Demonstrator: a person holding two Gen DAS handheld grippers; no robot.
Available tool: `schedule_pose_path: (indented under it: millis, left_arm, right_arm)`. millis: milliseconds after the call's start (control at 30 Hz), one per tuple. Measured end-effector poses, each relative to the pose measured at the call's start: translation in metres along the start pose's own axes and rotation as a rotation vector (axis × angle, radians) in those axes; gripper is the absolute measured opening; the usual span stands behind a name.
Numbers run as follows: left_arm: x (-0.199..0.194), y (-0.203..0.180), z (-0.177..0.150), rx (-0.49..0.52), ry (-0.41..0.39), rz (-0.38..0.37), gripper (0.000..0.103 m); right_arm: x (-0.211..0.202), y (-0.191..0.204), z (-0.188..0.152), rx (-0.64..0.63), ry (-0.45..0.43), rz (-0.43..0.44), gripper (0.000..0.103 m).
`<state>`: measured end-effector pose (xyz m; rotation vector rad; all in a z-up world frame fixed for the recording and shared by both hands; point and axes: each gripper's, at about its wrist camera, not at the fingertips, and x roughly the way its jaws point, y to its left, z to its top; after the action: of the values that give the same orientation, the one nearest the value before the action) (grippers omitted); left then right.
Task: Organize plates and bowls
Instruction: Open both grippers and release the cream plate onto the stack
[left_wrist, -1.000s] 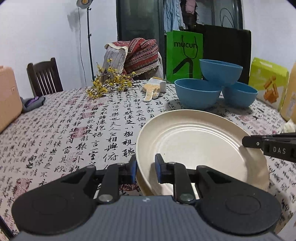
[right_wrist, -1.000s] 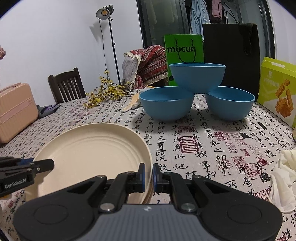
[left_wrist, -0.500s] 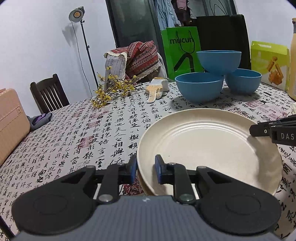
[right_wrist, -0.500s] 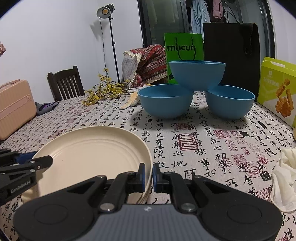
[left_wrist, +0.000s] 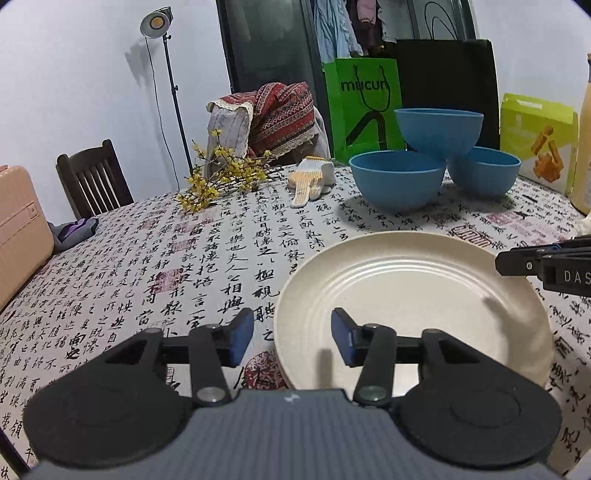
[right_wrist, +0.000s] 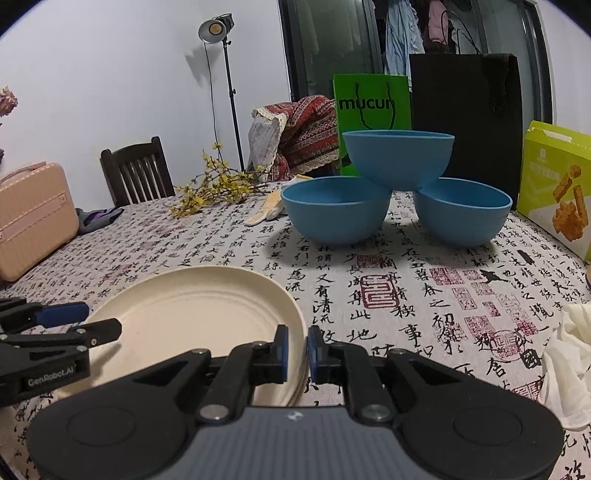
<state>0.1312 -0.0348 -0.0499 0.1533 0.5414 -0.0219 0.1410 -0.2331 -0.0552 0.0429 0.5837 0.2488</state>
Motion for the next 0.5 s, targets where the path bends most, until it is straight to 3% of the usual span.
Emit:
schedule_pose_path:
  millis: [33,100,167,233,300,367,467,500]
  left_arm:
    - [-0.001,0.001,0.001,-0.006,-0.001,-0.002,0.061]
    - [-0.004,0.005,0.003,-0.027,-0.008,-0.007,0.070]
    - [-0.008,0.008,0.006,-0.040,-0.019,-0.006,0.078]
    - [-0.011,0.012,0.009,-0.050,-0.030,-0.012,0.089]
    - [-0.014,0.015,0.012,-0.062,-0.041,-0.010,0.100]
    - [-0.015,0.019,0.014,-0.076,-0.052,-0.017,0.103]
    - [-0.015,0.025,0.018,-0.108,-0.045,-0.034,0.103]
    - [-0.015,0.028,0.019,-0.125,-0.043,-0.043,0.103]
  right_arm:
    - [-0.001,0.000,0.001,0.003,-0.002,0.000,0.015]
    - [-0.005,-0.002,0.003,0.015,-0.008,-0.002,0.036]
    - [-0.008,-0.002,0.004,0.021,-0.024,-0.014,0.051]
    - [-0.012,-0.003,0.006,0.031,-0.040,-0.015,0.058]
    - [-0.015,-0.004,0.008,0.035,-0.045,-0.014,0.076]
    - [-0.019,-0.003,0.010,0.034,-0.061,-0.009,0.086]
    - [-0.024,-0.001,0.014,0.017,-0.080,-0.014,0.092]
    - [-0.025,0.000,0.016,0.011,-0.086,-0.016,0.101]
